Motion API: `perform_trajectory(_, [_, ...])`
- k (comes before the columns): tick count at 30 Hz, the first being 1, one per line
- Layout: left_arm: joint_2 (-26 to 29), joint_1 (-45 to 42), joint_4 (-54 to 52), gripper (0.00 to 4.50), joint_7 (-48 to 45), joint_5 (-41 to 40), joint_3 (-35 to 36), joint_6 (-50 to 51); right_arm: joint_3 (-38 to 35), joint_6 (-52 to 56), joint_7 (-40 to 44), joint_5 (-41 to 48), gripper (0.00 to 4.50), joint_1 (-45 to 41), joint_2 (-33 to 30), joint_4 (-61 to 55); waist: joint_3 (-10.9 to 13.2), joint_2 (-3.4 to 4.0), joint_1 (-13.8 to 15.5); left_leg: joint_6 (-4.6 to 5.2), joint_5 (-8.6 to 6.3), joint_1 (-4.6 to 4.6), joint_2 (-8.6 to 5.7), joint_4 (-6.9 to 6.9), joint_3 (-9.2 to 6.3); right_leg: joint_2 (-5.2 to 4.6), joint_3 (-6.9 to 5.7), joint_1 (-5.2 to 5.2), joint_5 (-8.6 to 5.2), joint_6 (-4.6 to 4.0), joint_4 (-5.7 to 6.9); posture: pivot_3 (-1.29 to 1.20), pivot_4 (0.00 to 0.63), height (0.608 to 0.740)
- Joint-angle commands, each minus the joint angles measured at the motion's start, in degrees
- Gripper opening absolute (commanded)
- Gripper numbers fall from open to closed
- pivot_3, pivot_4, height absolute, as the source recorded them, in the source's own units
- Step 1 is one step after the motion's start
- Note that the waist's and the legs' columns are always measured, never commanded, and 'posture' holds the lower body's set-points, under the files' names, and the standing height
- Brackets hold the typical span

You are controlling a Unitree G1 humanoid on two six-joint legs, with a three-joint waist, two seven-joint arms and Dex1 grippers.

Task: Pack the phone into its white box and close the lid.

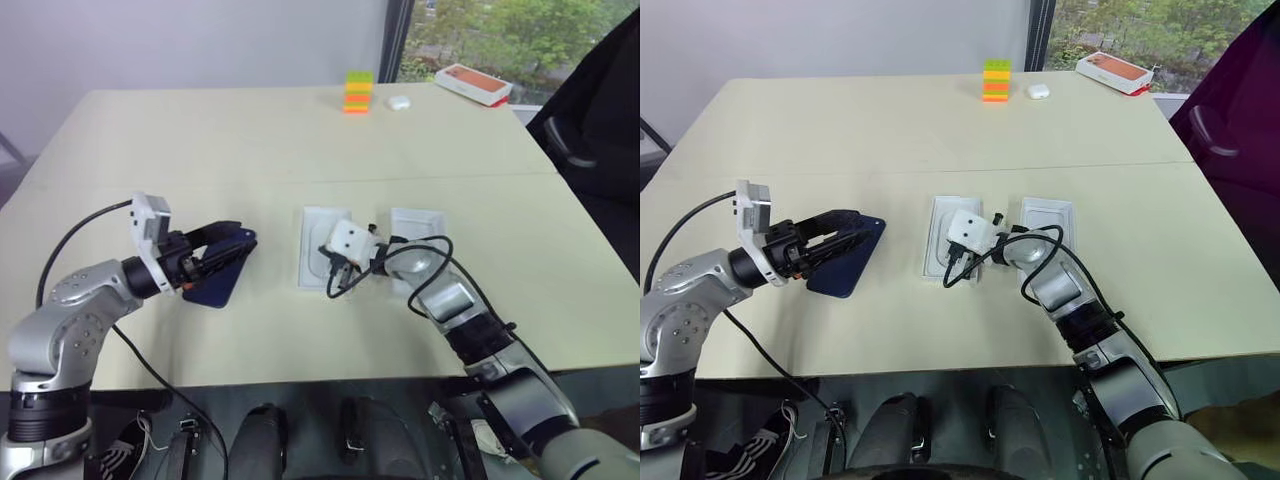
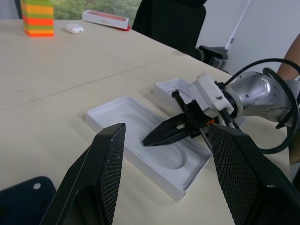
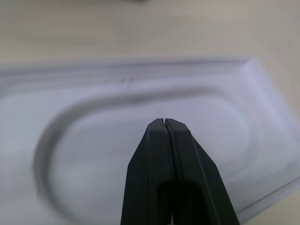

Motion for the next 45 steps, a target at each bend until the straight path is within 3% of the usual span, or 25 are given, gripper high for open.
perform_trajectory(1, [0.5, 0.0, -1.8, 2.96, 0.0, 0.0, 0.3, -1.5, 1.3, -0.4, 1.2, -1.8, 0.04, -0.2, -0.3, 0.1, 0.0, -0.01, 0.0, 0.00, 0.00, 0.00, 0.01, 0.00, 0.00, 0.01, 0.00, 0.00, 0.00, 0.00, 0.00, 0.00, 0.150, 0.740])
perform_trajectory(7, [0.4, -0.6, -1.0, 2.96, 0.4, -0.1, 0.2, -1.5, -2.2, 1.5, 2.3, 1.9, 0.04, -1.4, 1.4, -1.3, 0.0, -0.02, -0.1, 0.00, 0.00, 0.02, 0.01, 0.01, 0.00, 0.01, 0.00, 0.00, 0.00, 0.00, 0.03, 0.00, 0.150, 0.740])
perform_trajectory(13, [1.7, -0.7, 2.0, 2.96, -0.4, 0.7, 0.7, -2.0, -12.7, 6.5, 5.2, 13.2, 0.04, -3.1, 2.0, -3.7, 0.0, -0.01, 0.0, 0.00, 0.00, 0.01, 0.02, 0.00, 0.01, 0.01, 0.00, 0.00, 0.01, 0.00, 0.04, 0.00, 0.150, 0.740])
perform_trajectory(19, [4.1, -3.2, 8.3, 2.96, 1.6, 2.1, 1.1, 1.1, -13.2, 6.6, 7.2, 15.3, 0.04, -2.8, 1.0, -5.5, 0.0, -0.01, 0.0, 0.01, 0.00, 0.01, 0.02, 0.00, -0.01, 0.02, -0.04, -0.01, 0.01, 0.00, 0.03, 0.00, 0.150, 0.740])
perform_trajectory(23, [5.0, -4.4, 10.7, 2.96, 2.6, 0.5, 2.9, 4.0, -14.0, 5.4, 5.7, 16.6, 1.33, -3.5, 2.9, -5.8, 0.0, -0.01, -0.2, 0.01, 0.00, 0.00, 0.04, -0.03, 0.01, 0.04, -0.02, -0.06, 0.01, 0.00, 0.06, 0.00, 0.150, 0.740])
perform_trajectory(28, [7.4, -5.4, 15.0, 2.96, 1.9, -0.5, 4.1, 7.9, -11.9, 4.2, 3.7, 15.1, 3.88, -4.5, 4.7, -5.1, 0.0, -0.01, -0.2, 0.00, 0.00, -0.01, 0.04, -0.05, 0.04, 0.03, -0.01, -0.09, 0.01, 0.00, 0.06, 0.00, 0.150, 0.740])
perform_trajectory(32, [7.8, -8.4, 19.9, 2.96, 3.2, -2.2, 7.4, 9.6, -10.9, 5.0, 2.1, 15.0, 3.88, -5.6, 7.3, -4.7, 0.0, -0.02, -0.1, 0.00, 0.00, -0.01, 0.04, -0.04, 0.02, 0.03, -0.02, -0.11, 0.01, 0.00, 0.11, 0.00, 0.150, 0.740])
perform_trajectory(35, [8.0, -9.3, 22.8, 2.96, 3.4, -2.3, 8.0, 11.4, -10.3, 4.4, 1.5, 14.9, 2.93, -6.6, 9.1, -3.4, 0.0, -0.01, -0.1, 0.00, 0.00, -0.01, 0.04, -0.04, 0.03, 0.02, -0.02, -0.12, 0.01, 0.00, 0.12, 0.00, 0.150, 0.740])
perform_trajectory(39, [9.1, -9.7, 25.5, 2.96, 2.9, -2.4, 7.7, 14.3, -7.0, 1.4, -1.2, 9.9, 0.94, -8.0, 9.9, -0.5, 0.0, -0.02, -0.2, 0.00, 0.00, -0.01, 0.04, -0.04, 0.06, -0.01, -0.01, -0.12, 0.01, 0.00, 0.12, 0.00, 0.150, 0.740])
perform_trajectory(45, [11.0, -11.9, 33.0, 2.96, 2.2, 0.4, 6.4, 15.7, -2.0, 6.5, -6.0, 4.1, 0.94, -9.5, 14.2, 1.2, 0.0, -0.03, -0.3, 0.00, 0.00, -0.02, 0.04, -0.05, 0.06, 0.00, -0.01, -0.18, 0.01, -0.01, 0.18, 0.00, 0.150, 0.740])
